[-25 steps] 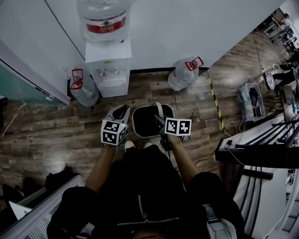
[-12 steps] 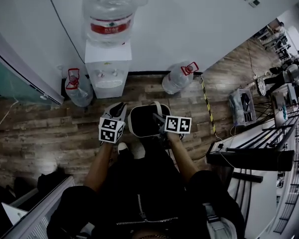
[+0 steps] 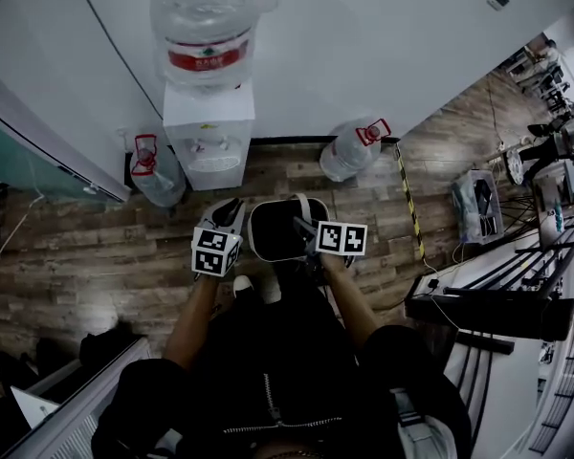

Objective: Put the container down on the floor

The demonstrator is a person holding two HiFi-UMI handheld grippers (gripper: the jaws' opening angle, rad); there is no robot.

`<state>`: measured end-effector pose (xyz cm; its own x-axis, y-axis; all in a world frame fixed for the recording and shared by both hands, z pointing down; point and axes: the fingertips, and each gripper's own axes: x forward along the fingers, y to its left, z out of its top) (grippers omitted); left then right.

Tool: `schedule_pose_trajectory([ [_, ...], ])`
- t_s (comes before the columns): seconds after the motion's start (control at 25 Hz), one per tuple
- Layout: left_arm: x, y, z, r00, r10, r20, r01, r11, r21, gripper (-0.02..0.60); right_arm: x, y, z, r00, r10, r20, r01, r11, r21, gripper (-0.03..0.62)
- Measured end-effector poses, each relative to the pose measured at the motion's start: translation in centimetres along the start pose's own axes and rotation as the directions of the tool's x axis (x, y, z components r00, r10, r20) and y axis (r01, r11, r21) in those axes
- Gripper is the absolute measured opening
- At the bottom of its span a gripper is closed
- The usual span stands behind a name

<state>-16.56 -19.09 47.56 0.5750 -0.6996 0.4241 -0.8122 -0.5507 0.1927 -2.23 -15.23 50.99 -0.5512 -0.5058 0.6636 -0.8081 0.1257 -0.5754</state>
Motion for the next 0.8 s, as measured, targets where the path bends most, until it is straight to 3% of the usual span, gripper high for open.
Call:
schedule_pose_trajectory([
  [0.44, 4.5, -0.7, 1.0, 0.999, 0.02, -0.043, -0.02, 1.0, 0.02, 0.052, 2.4, -3.3, 3.4, 0.998, 0.042, -0.043, -0.042, 0.999, 0.007, 0.063],
  [0.8, 10.9, -1.6, 3.3, 0.996, 0.062, -0.061, -0.062, 0.998, 0.006, 0.052, 3.9, -8.4, 9.1, 0.994, 0.073, -0.081, -0.073, 0.997, 0.008, 0.064],
])
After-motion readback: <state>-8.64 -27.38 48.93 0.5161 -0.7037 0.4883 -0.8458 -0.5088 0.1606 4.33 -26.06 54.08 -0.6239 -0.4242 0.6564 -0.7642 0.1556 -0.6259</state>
